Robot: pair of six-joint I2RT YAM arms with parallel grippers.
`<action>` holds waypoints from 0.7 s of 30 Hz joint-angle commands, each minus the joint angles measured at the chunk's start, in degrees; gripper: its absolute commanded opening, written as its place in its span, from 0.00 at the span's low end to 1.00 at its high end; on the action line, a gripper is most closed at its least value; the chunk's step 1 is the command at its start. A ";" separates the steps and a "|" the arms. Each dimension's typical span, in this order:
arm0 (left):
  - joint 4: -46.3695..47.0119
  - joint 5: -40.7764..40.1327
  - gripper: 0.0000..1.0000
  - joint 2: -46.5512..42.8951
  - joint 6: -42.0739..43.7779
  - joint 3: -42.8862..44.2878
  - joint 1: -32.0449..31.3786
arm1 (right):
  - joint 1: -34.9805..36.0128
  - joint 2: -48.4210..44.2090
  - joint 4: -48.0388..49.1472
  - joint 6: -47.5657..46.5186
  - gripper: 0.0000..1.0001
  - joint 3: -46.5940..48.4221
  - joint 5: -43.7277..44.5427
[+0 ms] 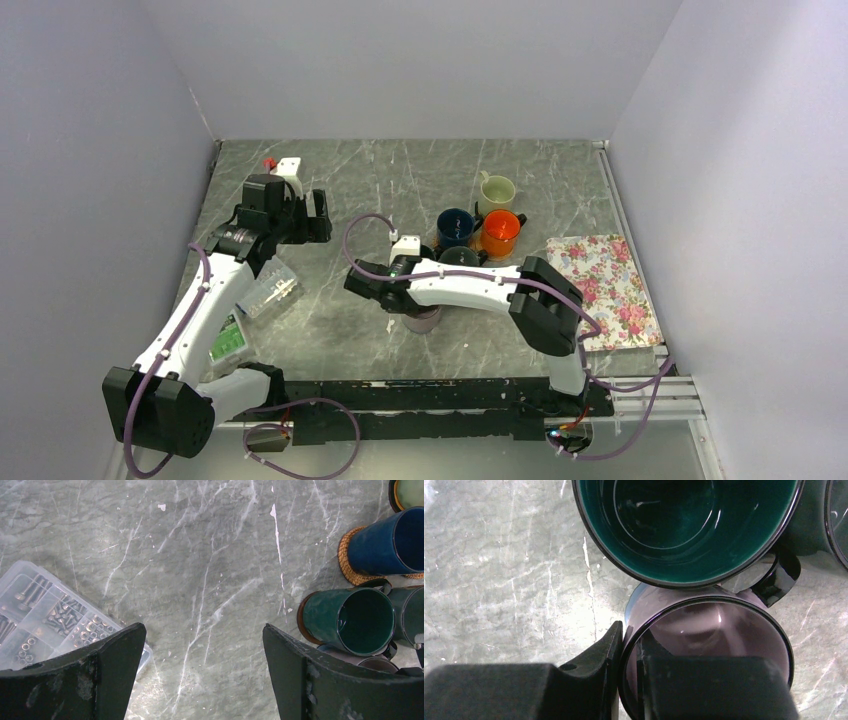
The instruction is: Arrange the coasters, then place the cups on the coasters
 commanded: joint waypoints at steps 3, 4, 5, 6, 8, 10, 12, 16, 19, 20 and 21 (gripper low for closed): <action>2.14 0.56 0.93 -1.71 -0.49 -0.16 0.11 | -0.29 -4.12 -0.36 1.38 0.00 -0.40 2.20; 2.13 0.60 0.93 -1.73 -0.48 -0.16 0.12 | -0.28 -3.97 -0.35 1.43 0.00 -0.36 2.16; 2.13 0.57 0.93 -1.73 -0.47 -0.16 0.14 | -0.31 -3.88 -0.39 1.45 0.00 -0.31 2.21; 2.15 0.57 0.93 -1.79 -0.52 -0.16 0.10 | -0.28 -3.76 -0.43 1.40 0.00 -0.35 2.15; 2.13 0.57 0.93 -1.80 -0.50 -0.16 0.13 | -0.27 -3.60 -0.28 1.53 0.00 -0.43 2.01; 2.13 0.61 0.94 -1.89 -0.53 -0.16 0.13 | -0.29 -3.60 0.04 1.50 0.00 -0.59 1.79; 2.13 0.61 0.93 -1.89 -0.48 -0.16 0.12 | -0.33 -3.60 0.37 1.60 0.00 -0.70 1.65; 2.06 0.64 0.93 -1.99 -0.54 -0.16 0.12 | -0.36 -3.73 0.53 1.53 0.00 -0.64 1.61; 2.08 0.57 0.94 -2.04 -0.52 -0.16 0.12 | -0.48 -3.60 0.53 1.42 0.00 -0.58 1.16; 2.09 0.56 0.93 -1.99 -0.51 -0.16 0.08 | -0.53 -3.52 0.67 1.24 0.00 -0.56 0.85; 2.10 0.59 0.94 -1.98 -0.51 -0.16 0.12 | -0.53 -3.51 0.75 1.08 0.00 -0.54 0.63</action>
